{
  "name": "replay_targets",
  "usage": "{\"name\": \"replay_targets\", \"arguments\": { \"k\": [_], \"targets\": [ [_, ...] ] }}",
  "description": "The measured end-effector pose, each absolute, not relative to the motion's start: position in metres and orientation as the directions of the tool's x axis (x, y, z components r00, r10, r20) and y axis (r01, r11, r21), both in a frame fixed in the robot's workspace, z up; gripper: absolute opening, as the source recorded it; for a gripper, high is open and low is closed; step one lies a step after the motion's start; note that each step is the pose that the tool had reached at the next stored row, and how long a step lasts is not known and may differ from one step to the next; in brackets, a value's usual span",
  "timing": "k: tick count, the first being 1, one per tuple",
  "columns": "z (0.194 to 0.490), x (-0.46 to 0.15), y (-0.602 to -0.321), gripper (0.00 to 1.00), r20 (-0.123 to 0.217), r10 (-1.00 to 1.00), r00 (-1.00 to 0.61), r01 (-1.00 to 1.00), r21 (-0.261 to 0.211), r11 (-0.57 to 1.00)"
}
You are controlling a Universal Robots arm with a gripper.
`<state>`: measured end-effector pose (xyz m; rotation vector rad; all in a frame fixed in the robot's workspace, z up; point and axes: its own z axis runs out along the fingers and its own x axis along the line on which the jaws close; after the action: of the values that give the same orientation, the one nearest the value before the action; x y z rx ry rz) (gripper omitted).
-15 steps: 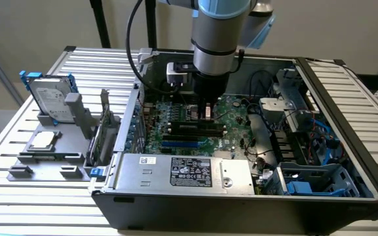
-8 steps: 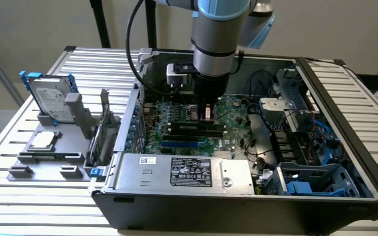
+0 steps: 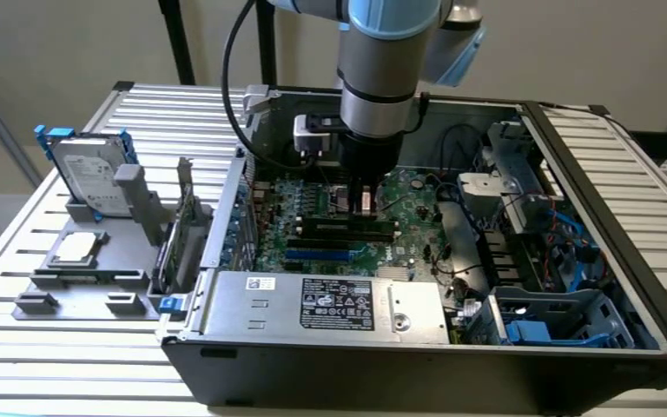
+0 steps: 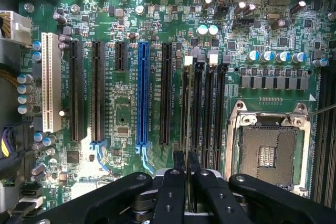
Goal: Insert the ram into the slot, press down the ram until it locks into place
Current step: 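Insert the ram into the slot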
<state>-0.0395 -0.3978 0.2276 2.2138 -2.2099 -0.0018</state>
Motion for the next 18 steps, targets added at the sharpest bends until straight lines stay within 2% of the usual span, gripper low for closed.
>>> {"name": "replay_targets", "arguments": {
  "k": [18],
  "targets": [
    [0.2253,-0.0395,-0.3967,0.13,0.010,-1.000,0.002,-1.000,0.010,-0.002]
  ]
}}
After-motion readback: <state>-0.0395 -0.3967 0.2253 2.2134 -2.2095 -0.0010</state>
